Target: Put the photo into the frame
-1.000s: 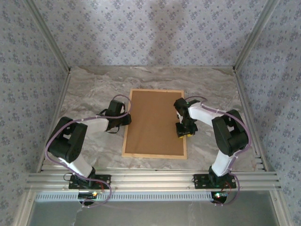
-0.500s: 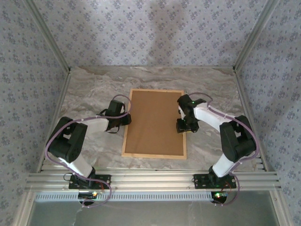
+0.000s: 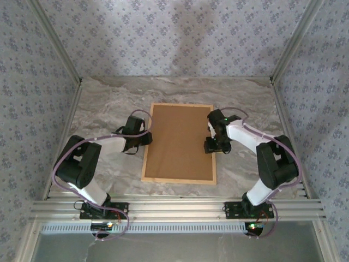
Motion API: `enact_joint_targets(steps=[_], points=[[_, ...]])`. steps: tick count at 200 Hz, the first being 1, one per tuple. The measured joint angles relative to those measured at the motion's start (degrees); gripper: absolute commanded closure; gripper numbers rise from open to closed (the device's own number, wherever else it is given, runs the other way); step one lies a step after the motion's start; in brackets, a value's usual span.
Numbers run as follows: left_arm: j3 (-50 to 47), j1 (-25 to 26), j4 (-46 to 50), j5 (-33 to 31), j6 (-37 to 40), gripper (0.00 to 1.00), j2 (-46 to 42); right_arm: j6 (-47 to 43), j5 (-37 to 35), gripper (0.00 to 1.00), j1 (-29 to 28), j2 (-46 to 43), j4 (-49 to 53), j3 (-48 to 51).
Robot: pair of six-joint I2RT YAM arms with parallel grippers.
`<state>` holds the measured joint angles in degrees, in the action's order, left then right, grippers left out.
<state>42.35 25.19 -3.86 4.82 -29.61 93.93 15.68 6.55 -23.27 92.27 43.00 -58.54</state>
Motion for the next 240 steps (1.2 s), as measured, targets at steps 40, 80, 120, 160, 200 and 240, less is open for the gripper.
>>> enact_joint_targets(steps=[40,80,120,160,200,240], points=[[0.0,0.0,0.0,-0.1,0.0,0.75,0.0,1.8,3.6,0.46,5.1,2.2,-8.0,-1.2],[0.0,0.0,0.1,-0.2,0.0,0.75,0.0,2.1,3.8,0.54,8.8,8.5,-12.9,-3.6],[0.2,0.0,0.3,-0.2,0.0,0.75,0.0,1.9,4.5,0.60,9.9,12.2,-14.4,-6.1],[0.4,0.0,0.8,-0.2,0.0,0.75,0.0,1.7,6.1,0.56,10.3,12.7,-14.4,-6.4],[0.7,0.1,1.2,-0.4,0.0,0.75,0.0,1.7,9.0,0.53,11.4,12.7,-14.6,-6.4],[0.7,0.1,1.3,-0.4,0.0,0.74,0.0,1.7,9.2,0.55,11.6,10.6,-14.4,-4.5]])
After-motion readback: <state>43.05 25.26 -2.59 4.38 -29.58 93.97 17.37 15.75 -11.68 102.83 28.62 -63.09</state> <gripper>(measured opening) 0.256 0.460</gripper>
